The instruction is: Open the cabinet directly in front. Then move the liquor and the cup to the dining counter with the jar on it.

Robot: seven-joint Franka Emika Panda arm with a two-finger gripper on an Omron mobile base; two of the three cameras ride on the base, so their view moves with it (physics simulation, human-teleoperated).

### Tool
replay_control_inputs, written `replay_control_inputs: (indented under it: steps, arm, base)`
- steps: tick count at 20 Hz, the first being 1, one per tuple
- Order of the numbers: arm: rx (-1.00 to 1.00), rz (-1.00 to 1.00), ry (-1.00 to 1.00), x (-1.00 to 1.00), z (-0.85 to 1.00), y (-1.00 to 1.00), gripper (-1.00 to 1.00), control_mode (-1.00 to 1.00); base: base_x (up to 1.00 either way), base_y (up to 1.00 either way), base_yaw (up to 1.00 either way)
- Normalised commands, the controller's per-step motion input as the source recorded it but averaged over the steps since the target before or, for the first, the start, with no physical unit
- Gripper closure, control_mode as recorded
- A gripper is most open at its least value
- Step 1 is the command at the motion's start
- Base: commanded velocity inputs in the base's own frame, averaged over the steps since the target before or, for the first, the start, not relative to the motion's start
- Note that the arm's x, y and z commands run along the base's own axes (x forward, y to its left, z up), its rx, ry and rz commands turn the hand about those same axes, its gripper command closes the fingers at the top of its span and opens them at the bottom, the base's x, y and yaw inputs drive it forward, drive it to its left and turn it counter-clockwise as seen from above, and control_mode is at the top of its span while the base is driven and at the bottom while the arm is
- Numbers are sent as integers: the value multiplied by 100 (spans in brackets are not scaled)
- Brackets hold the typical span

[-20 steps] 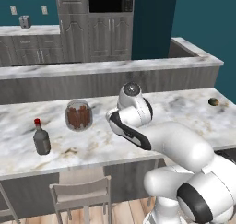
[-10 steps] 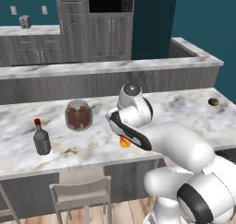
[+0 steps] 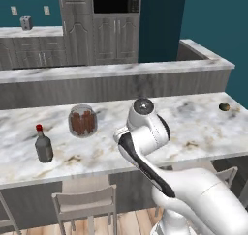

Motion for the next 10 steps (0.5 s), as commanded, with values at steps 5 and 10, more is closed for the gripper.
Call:
replay_control_inputs:
  steps: [5, 10]
  arm:
    - [0, 0, -14, -100, -93, 0, -100, -100]
    - [-1, 0, -43, -100, -23, -10, -100, -100]
  base:
    - [0, 0, 0]
    - [0, 0, 0]
